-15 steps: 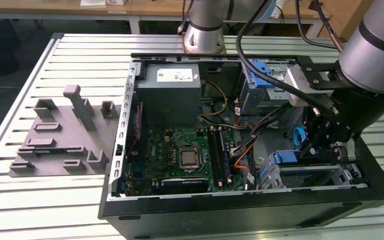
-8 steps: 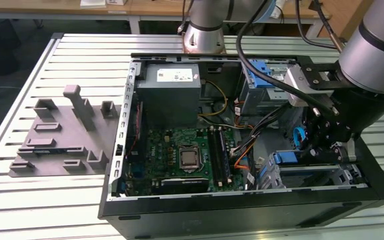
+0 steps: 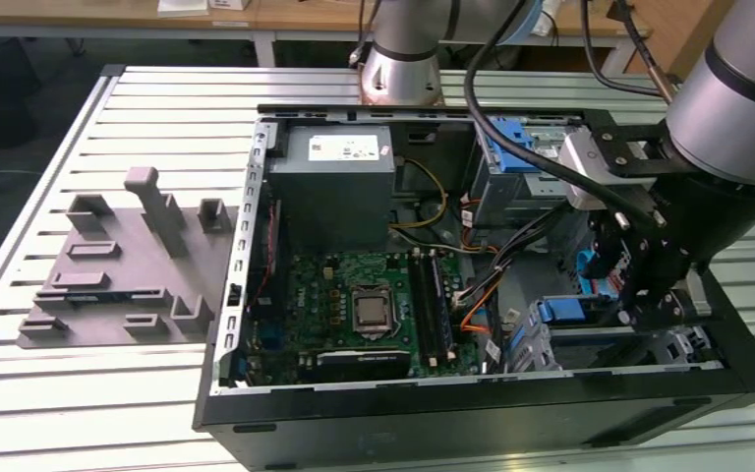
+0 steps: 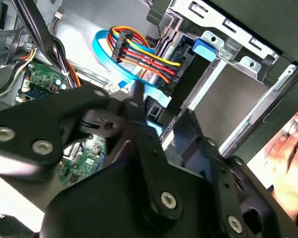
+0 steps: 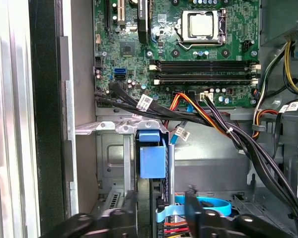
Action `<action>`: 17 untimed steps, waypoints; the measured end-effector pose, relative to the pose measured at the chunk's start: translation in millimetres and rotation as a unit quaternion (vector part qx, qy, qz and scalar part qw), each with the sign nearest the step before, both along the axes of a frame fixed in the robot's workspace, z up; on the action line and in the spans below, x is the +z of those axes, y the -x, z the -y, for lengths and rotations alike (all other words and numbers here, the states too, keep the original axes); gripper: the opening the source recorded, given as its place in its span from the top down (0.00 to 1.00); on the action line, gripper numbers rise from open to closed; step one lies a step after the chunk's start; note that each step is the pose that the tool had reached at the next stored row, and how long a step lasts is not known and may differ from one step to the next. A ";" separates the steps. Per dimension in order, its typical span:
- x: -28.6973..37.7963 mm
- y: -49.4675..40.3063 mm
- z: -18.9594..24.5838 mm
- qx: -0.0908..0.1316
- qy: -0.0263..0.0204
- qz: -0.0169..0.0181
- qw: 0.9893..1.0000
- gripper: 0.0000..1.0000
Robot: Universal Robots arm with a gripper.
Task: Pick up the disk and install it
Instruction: 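Insert the second disk wire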
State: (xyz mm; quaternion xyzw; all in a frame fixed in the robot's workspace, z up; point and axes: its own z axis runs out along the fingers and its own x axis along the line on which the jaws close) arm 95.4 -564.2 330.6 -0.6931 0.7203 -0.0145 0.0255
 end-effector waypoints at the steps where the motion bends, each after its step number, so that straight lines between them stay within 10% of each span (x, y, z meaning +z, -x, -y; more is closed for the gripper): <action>1: 0.0 0.0 0.0 0.000 0.000 0.000 1.000 0.48; 17: 24.0 0.0 0.0 0.000 -0.004 -0.003 1.000 0.50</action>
